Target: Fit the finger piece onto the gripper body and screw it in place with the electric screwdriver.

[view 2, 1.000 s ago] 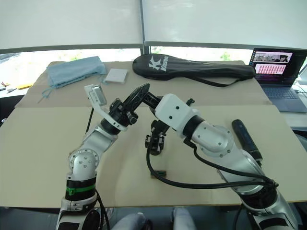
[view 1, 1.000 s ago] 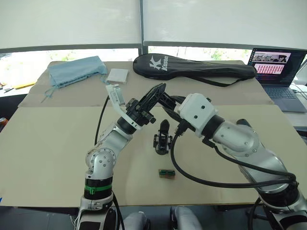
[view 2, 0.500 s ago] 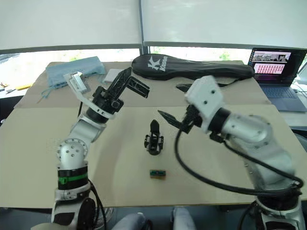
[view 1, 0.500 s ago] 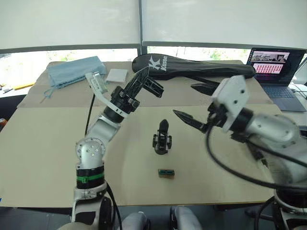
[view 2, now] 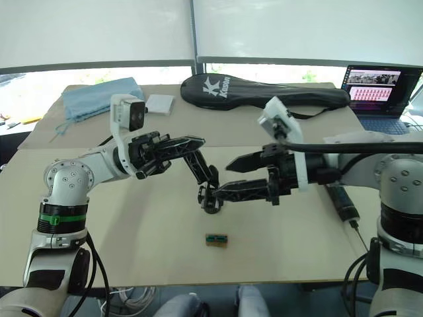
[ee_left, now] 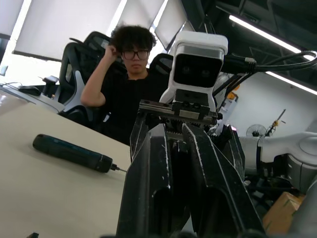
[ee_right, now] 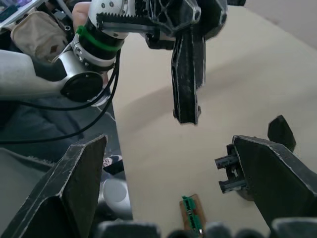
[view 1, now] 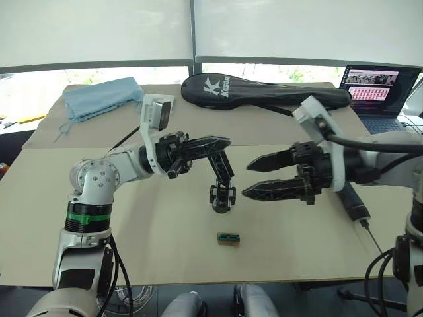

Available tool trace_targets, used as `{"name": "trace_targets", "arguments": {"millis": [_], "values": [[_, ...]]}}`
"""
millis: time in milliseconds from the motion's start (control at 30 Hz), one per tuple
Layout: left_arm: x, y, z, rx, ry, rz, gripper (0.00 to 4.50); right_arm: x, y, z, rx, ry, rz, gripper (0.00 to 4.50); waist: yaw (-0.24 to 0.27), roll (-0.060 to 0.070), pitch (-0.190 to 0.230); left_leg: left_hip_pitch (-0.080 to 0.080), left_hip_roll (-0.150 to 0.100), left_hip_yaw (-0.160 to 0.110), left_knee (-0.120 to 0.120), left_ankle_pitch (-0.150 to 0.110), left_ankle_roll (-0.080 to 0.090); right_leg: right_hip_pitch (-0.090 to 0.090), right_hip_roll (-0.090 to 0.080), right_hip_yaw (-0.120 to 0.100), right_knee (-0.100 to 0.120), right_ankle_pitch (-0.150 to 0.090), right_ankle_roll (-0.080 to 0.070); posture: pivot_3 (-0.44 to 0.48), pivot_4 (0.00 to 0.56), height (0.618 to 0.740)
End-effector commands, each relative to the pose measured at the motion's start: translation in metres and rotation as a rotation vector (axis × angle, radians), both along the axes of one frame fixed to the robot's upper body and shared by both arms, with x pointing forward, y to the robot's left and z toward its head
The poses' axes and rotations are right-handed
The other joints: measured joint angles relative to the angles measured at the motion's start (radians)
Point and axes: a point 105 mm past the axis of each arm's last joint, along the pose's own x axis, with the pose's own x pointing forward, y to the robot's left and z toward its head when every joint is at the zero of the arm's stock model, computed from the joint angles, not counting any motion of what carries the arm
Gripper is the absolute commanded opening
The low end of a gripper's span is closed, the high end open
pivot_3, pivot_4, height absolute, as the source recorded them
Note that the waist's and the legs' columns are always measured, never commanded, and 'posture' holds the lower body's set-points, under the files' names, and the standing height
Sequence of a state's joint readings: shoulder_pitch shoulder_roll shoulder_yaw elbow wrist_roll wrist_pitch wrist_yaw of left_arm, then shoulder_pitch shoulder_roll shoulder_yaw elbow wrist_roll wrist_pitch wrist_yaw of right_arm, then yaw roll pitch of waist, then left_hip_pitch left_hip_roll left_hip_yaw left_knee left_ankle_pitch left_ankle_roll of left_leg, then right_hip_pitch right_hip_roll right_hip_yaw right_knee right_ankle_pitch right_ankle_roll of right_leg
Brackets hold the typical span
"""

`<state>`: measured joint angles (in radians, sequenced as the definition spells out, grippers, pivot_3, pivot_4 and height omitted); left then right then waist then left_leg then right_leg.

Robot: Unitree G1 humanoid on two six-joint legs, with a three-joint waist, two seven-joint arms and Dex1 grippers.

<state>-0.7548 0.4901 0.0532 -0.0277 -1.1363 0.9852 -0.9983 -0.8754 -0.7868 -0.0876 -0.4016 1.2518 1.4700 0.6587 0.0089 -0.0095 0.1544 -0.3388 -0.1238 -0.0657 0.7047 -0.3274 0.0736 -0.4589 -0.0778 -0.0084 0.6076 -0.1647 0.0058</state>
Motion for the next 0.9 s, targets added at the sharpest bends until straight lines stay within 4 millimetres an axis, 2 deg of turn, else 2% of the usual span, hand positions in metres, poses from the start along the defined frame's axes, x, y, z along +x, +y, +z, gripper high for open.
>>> {"name": "trace_targets", "arguments": {"millis": [33,467,867,900], "values": [[-0.009,-0.005,0.005,0.019,-0.053,-0.044,0.00,0.000,0.009,0.007,0.012,-0.024,0.003,4.47,0.001,0.000,0.000,0.000,0.000,0.000,0.000,0.000,0.000,0.000,0.000,0.000,0.001,0.000,0.000,0.000,0.150,0.740],[-0.015,-0.013,-0.003,0.026,-0.054,-0.066,0.00,-0.005,0.025,0.004,0.040,0.052,0.044,4.47,0.001,0.000,0.000,0.000,0.000,0.000,0.000,0.000,0.000,-0.001,0.000,-0.001,0.001,0.000,0.000,0.000,0.150,0.740],[-0.027,-0.015,-0.013,0.050,-0.029,-0.097,0.00,-0.011,0.028,-0.005,0.021,0.102,0.050,4.47,0.002,0.000,0.000,0.000,0.000,0.000,0.000,0.000,0.000,-0.001,0.000,-0.001,0.001,0.000,0.000,0.000,0.150,0.740],[-0.027,-0.015,-0.013,0.050,-0.029,-0.095,0.00,-0.011,0.029,-0.006,0.019,0.104,0.048,4.23,0.002,0.000,0.000,0.000,0.000,0.000,0.000,0.000,0.000,-0.001,0.000,-0.001,0.001,0.000,0.000,0.000,0.150,0.740]]}}
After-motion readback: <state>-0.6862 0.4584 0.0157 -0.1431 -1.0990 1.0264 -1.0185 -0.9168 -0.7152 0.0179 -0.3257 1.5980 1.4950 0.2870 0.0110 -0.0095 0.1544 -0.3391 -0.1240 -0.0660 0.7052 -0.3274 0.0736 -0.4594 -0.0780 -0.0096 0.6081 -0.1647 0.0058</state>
